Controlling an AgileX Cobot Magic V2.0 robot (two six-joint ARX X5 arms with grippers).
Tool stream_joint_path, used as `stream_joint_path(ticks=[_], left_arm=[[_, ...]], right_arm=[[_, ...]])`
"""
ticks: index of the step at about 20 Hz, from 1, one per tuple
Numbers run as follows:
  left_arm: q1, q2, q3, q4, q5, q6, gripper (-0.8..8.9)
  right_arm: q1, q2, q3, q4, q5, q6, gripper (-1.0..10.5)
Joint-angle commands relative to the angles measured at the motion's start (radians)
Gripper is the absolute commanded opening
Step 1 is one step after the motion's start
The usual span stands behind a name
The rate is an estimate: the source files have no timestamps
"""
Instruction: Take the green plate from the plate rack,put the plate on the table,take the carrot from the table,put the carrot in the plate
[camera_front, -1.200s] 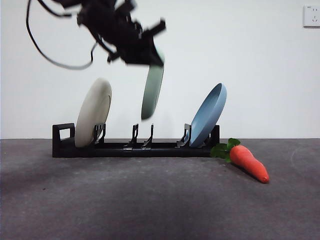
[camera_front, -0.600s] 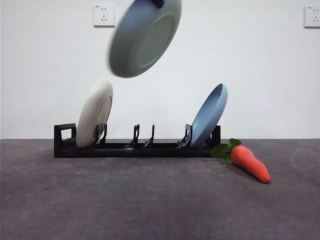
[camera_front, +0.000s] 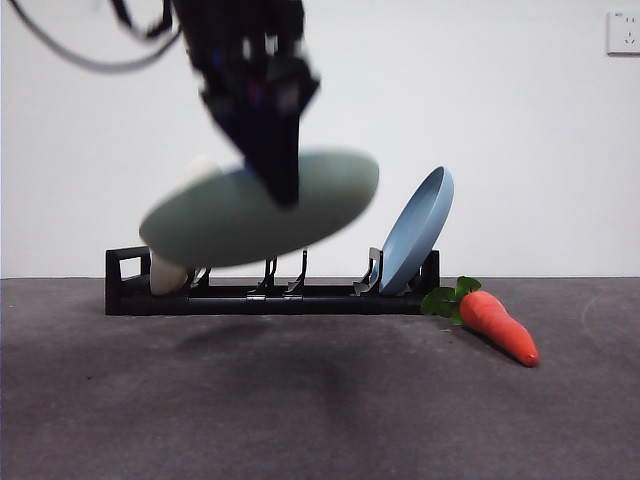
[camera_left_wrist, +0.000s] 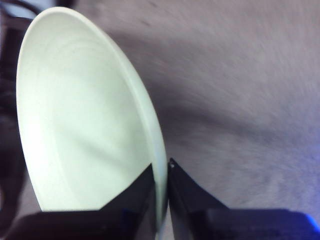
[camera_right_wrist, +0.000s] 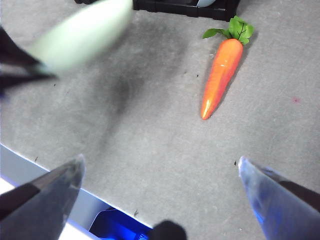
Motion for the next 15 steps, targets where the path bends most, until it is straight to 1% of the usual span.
stream_joint_path(ticks=[1,2,6,8,9,11,12,13,14,15], left_arm=[[-0.034,0.022,-0.108,0.106,-0.048,0.048,-0.06],[-0.047,0.031,-0.150,0.147,-0.068,0.058,-0.06],[-0.064,0.068,-0.292,0.306,-0.094,0.099,-0.06],[-0.064,0.087,-0.317,0.337,-0.103,0.103,-0.06],[-0.064,0.096,-0.319,0.343,-0.094,0.098,-0.07],[-0.063,0.098,-0.319,0.346,-0.032,0.069,0.02],[-0.063,0.098,-0.319,0.346,0.007,0.030,0.19],[-0.063,0.098,-0.319,0.346,0.026,-0.015,0.97],[-0.061,0.098,-0.319,0.346,0.032,-0.037,1.60],[-0.062,0.098,-0.319,0.346,0.033,-0.039,1.68]], right_arm=[[0.002,0.000,0.003,0.006,-0.001,0.003,6.6],[0.002,0.000,0.003,0.007,-0.002,0.003,6.6],[0.002,0.000,0.003,0.007,-0.002,0.003,6.6],[0.002,0.000,0.003,0.008,-0.004,0.003,6.6],[0.002,0.000,0.003,0.009,-0.004,0.003,6.6],[0.002,0.000,0.003,0.011,-0.004,0.003,6.6],[0.002,0.002,0.003,0.013,-0.004,0.003,6.6],[0.002,0.006,0.003,0.013,-0.004,0.003,6.6],[0.002,0.010,0.003,0.013,-0.004,0.003,6.6],[0.002,0.016,0.003,0.014,-0.003,0.003,6.6]])
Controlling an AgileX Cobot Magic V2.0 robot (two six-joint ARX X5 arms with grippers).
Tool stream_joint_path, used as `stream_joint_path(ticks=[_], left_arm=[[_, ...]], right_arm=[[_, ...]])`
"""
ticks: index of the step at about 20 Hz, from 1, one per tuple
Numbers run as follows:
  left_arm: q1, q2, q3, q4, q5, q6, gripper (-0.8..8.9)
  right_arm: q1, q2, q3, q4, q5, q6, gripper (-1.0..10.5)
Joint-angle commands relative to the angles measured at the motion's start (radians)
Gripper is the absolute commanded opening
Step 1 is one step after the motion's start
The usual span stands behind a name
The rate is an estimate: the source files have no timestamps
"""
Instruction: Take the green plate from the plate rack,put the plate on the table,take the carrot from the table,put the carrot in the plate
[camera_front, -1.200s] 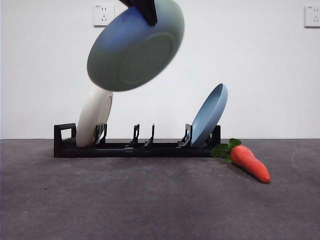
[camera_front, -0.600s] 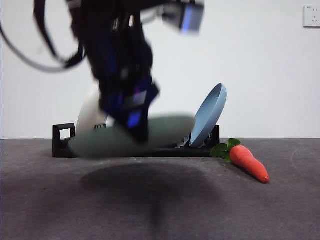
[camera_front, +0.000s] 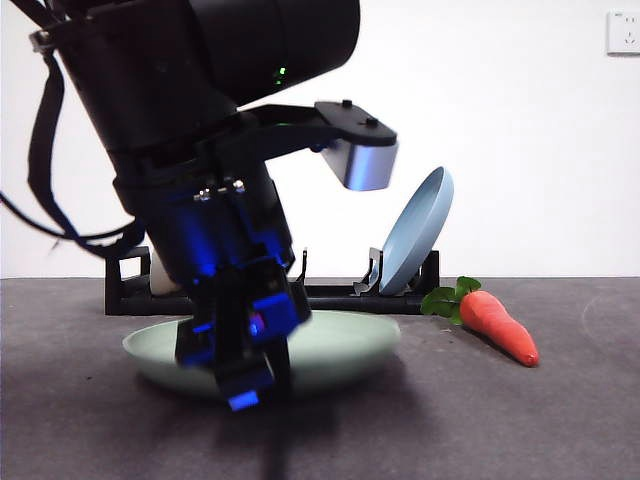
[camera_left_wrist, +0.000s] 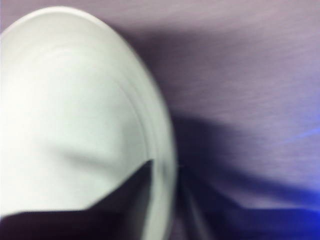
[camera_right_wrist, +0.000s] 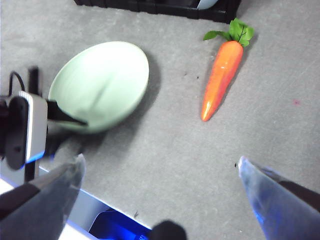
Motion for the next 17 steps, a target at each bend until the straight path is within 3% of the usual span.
stream_joint_path(ticks=[1,4,8,12,17], left_arm=[[-0.003,0.010,-0.011,-0.001,0.009,-0.054,1.68],[-0.003,0.003,-0.010,0.003,0.002,-0.071,1.70],[-0.003,-0.070,0.028,-0.009,-0.001,-0.169,3.57],[-0.004,-0.212,0.105,-0.066,0.014,-0.273,3.57],[-0.005,-0.454,0.212,-0.158,0.040,-0.464,3.56]], right_arm=[[0.002,0.014,0.003,0.006,-0.001,0.003,6.6],[0.002,0.033,0.003,0.010,-0.002,0.004,6.6],[0.002,0.096,0.003,0.112,-0.002,0.049,6.6],[0.018,0.258,0.003,0.265,0.000,0.074,6.6],[0.091,0.563,0.003,0.528,0.027,0.094,6.6]])
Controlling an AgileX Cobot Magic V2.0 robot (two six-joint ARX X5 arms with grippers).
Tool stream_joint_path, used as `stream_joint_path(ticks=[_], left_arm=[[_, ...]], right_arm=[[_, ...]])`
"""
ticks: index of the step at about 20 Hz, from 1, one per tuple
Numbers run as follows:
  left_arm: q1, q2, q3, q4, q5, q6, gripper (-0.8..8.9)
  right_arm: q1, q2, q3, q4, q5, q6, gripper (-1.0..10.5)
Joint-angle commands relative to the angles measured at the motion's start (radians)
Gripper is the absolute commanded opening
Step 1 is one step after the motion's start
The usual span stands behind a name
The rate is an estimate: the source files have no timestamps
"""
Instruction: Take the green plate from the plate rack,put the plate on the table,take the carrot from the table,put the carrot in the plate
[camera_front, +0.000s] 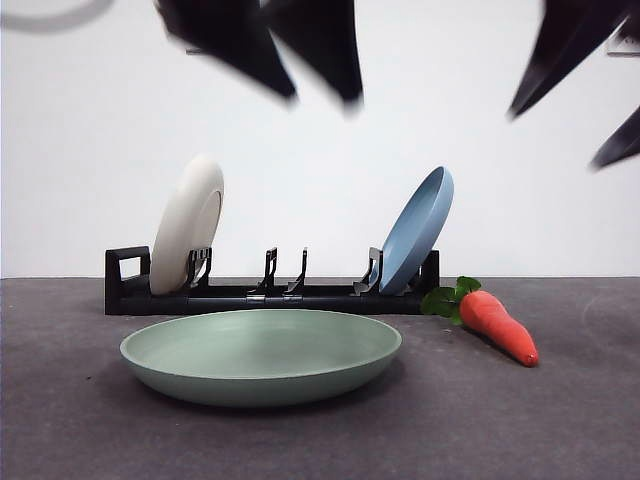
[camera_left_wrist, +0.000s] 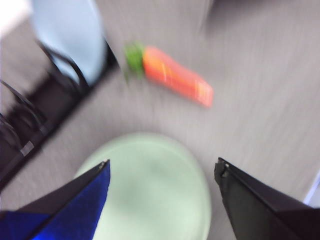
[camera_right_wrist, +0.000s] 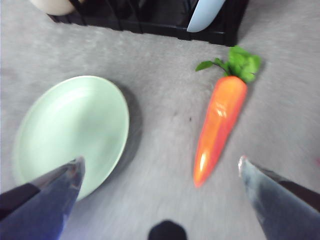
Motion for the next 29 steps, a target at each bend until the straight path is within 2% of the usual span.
stream_joint_path(ticks=[1,7,10,15,22,29], left_arm=[[-0.002,-0.115,0.031,-0.018,0.020,-0.113,3.56],[-0.006,-0.387,0.043,-0.081,0.048,-0.179,3.55],[-0.016,-0.454,0.043,-0.142,0.047,-0.209,3.55],[-0.028,-0.472,0.043,-0.159,0.048,-0.230,3.55],[-0.029,-0.472,0.043,-0.159,0.052,-0.249,3.55],[-0.029,-0.472,0.043,-0.159,0.066,-0.253,3.55]], right_arm=[[0.039,0.139,0.001,0.121,0.056,0.019,6.6],[0.070,0.413,0.001,0.386,0.222,0.046,6.6],[0.069,0.476,0.001,0.468,0.263,0.048,5.6],[0.074,0.539,0.001,0.526,0.264,0.056,5.3],[0.074,0.552,0.001,0.520,0.259,0.060,2.2],[0.074,0.571,0.001,0.472,0.253,0.082,2.2]])
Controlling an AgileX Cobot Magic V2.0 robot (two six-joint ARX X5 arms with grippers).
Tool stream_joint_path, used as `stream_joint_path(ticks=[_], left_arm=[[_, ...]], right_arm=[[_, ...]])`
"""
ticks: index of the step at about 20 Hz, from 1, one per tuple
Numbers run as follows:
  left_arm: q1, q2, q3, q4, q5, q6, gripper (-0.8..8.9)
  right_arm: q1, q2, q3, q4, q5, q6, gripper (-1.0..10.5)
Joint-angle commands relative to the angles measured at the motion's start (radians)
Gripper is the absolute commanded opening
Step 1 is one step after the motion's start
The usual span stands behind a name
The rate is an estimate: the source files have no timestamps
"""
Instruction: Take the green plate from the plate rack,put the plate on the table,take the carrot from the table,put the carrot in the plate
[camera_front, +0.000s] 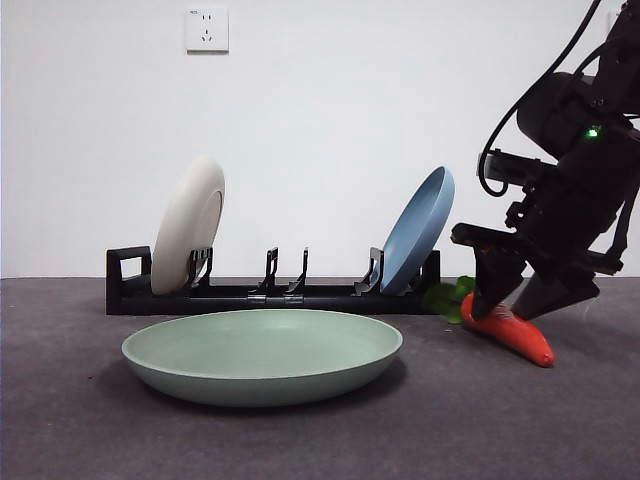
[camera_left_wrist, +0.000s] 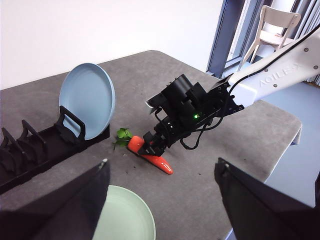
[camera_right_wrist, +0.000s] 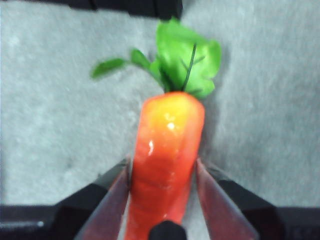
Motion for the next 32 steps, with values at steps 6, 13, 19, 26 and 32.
stream_joint_path(ticks=[6,13,19,26,32], left_arm=[[-0.003,-0.003,-0.005,-0.013,0.002,-0.007,3.55],[-0.003,-0.003,-0.005,-0.032,0.000,-0.002,3.55],[-0.003,-0.002,-0.005,-0.056,0.000,-0.002,3.55],[-0.003,-0.002,-0.005,-0.092,0.002,-0.002,3.55],[-0.003,-0.002,-0.005,-0.121,0.002,-0.002,3.55]], right_arm=[[0.002,0.018,0.001,-0.009,-0.001,0.021,-0.2],[0.074,-0.126,0.001,-0.072,-0.003,0.031,-0.2],[0.348,-0.234,0.001,-0.060,0.011,0.078,-0.2],[0.506,-0.019,0.001,0.076,0.062,0.119,-0.2],[0.534,0.065,0.001,0.104,0.054,0.126,0.4]])
